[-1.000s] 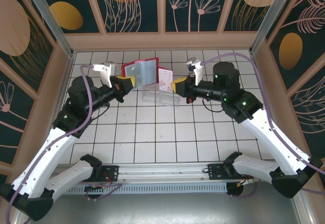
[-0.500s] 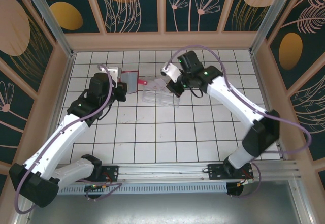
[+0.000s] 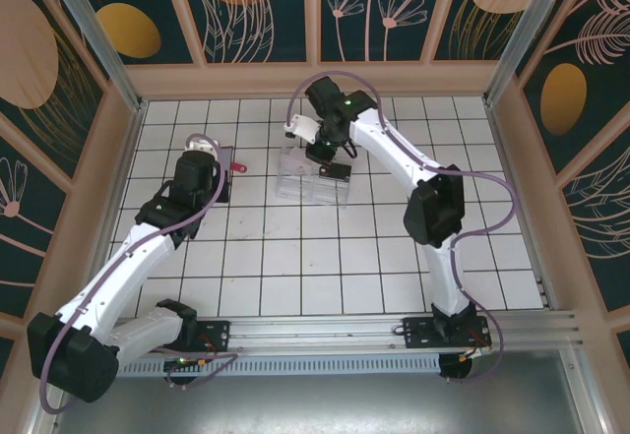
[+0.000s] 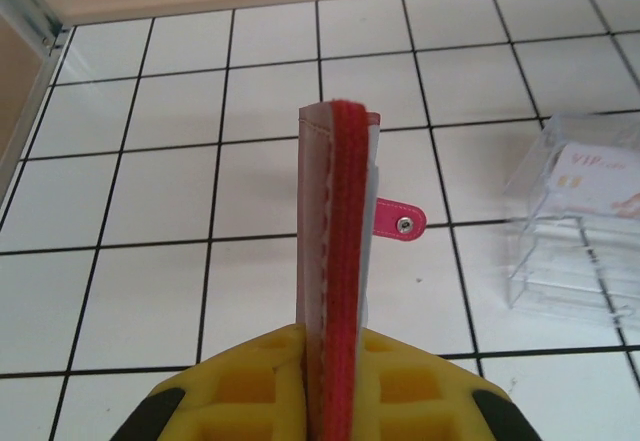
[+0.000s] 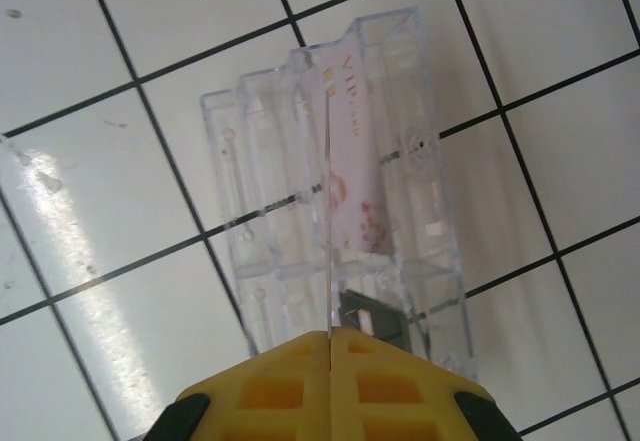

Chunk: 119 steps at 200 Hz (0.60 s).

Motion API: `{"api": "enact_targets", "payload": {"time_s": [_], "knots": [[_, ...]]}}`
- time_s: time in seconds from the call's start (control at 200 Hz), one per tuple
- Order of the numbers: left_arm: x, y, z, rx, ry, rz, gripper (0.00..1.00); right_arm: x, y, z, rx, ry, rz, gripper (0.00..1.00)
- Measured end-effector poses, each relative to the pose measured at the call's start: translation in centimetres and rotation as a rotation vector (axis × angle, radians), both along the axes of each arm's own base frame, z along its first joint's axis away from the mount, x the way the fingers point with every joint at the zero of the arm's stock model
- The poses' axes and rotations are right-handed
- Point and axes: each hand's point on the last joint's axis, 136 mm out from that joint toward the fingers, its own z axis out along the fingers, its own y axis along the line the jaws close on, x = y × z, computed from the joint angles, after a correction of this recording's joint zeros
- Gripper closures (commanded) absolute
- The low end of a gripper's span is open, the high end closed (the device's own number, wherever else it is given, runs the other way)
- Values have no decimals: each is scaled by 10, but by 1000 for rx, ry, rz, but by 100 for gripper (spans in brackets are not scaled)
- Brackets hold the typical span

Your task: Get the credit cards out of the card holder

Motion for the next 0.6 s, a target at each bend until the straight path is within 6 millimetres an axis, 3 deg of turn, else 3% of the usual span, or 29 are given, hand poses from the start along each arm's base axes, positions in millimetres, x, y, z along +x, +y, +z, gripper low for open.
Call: {"api": "enact_targets", "payload": {"time_s": [0.28,0.595], "knots": [[0,1,-4,31,-3,-13,100,8,6,-19,-59,0,59,100],[1,1,-4,37,-10,-20,100,8,15,-19,-69,-21,102,100]]}}
